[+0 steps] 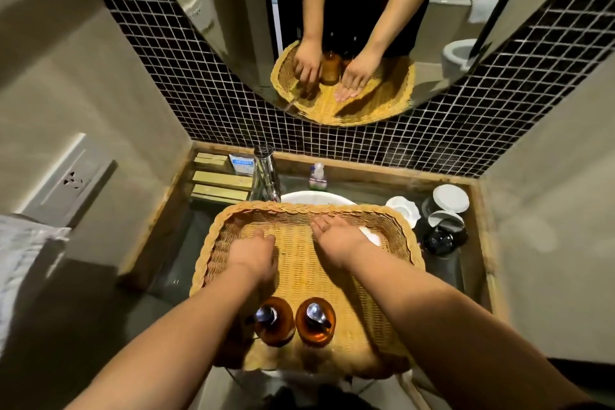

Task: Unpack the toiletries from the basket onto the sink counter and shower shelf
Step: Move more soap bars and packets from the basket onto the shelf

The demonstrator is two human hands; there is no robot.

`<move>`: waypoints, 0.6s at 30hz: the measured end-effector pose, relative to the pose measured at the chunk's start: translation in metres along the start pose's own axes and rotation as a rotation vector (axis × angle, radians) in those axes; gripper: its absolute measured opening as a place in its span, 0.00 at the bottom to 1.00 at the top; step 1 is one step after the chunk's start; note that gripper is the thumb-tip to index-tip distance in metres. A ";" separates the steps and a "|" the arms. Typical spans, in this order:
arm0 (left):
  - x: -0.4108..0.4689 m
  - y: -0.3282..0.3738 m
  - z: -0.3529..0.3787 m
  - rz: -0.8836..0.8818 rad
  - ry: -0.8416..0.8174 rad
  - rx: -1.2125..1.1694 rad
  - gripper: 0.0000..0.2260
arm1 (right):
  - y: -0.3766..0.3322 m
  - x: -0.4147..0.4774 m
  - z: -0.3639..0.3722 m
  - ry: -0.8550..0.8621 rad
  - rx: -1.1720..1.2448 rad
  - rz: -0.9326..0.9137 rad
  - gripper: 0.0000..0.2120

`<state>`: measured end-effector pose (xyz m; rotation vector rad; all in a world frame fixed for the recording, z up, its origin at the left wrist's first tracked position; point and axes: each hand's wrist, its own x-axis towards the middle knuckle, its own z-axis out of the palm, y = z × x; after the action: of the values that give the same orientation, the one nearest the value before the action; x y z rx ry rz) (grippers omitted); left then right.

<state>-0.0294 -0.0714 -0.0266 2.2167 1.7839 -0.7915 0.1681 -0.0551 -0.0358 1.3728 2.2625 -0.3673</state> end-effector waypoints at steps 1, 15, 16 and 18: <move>0.000 -0.002 0.007 -0.039 -0.030 -0.010 0.28 | 0.000 0.001 0.005 -0.004 0.009 -0.005 0.43; 0.009 -0.010 0.067 -0.086 -0.141 -0.345 0.37 | 0.010 -0.004 0.071 -0.070 0.063 -0.028 0.36; 0.013 -0.009 0.064 -0.027 -0.115 -0.336 0.37 | 0.013 -0.006 0.074 -0.061 0.071 -0.022 0.34; 0.021 -0.005 0.056 0.126 -0.066 -0.275 0.35 | 0.017 -0.011 0.077 -0.016 0.086 -0.004 0.32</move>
<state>-0.0472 -0.0777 -0.0834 2.0741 1.5963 -0.5491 0.2071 -0.0903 -0.0961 1.4029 2.2602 -0.4803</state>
